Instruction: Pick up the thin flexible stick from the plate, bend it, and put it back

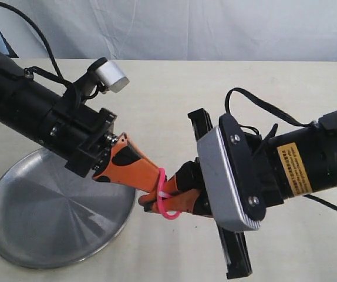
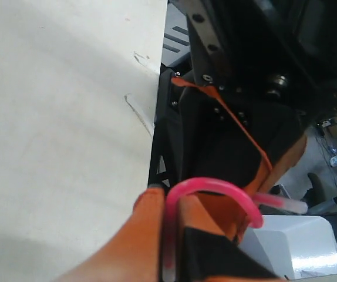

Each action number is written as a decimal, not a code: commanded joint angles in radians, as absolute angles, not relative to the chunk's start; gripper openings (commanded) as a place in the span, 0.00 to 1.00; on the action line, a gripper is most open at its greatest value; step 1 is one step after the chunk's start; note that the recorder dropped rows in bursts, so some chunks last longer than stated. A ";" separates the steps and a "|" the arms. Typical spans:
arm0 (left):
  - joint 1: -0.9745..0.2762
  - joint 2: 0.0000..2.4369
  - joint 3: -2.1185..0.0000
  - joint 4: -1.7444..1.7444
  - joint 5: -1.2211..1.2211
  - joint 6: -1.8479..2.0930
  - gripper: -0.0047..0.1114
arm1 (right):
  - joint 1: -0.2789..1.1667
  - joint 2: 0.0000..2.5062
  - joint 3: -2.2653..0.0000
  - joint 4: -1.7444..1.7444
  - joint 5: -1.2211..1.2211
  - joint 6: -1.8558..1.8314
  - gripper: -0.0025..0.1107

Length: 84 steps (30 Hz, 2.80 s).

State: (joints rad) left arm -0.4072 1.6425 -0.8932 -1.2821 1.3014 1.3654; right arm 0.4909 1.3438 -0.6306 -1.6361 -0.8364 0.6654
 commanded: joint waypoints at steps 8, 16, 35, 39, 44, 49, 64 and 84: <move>-0.412 1.653 -0.905 -1.406 1.221 1.432 0.04 | 0.501 1.337 -0.648 -1.405 -0.976 0.756 0.02; -0.412 1.652 -0.933 -1.397 1.145 1.507 0.04 | 0.501 1.337 -0.648 -1.310 -0.865 1.164 0.02; -0.412 1.652 -0.933 -1.405 0.883 1.663 0.04 | 0.501 1.337 -0.648 -1.330 -0.652 1.916 0.02; -0.412 1.652 -0.933 -1.405 0.844 1.663 0.04 | 0.501 1.337 -0.648 -1.400 -0.620 1.991 0.02; -0.412 1.652 -0.933 -1.405 0.835 1.687 0.04 | 0.501 1.337 -0.648 -1.487 -0.578 2.102 0.02; -0.412 1.652 -0.933 -1.398 0.834 1.687 0.04 | 0.501 1.337 -0.648 -1.497 -0.570 2.114 0.02; -0.412 1.652 -0.933 -1.312 0.848 1.577 0.04 | 0.501 1.337 -0.648 -1.552 -0.522 2.114 0.02; -0.412 1.531 -0.933 -0.484 0.804 0.985 0.57 | 0.501 1.337 -0.648 -1.592 -0.287 2.114 0.02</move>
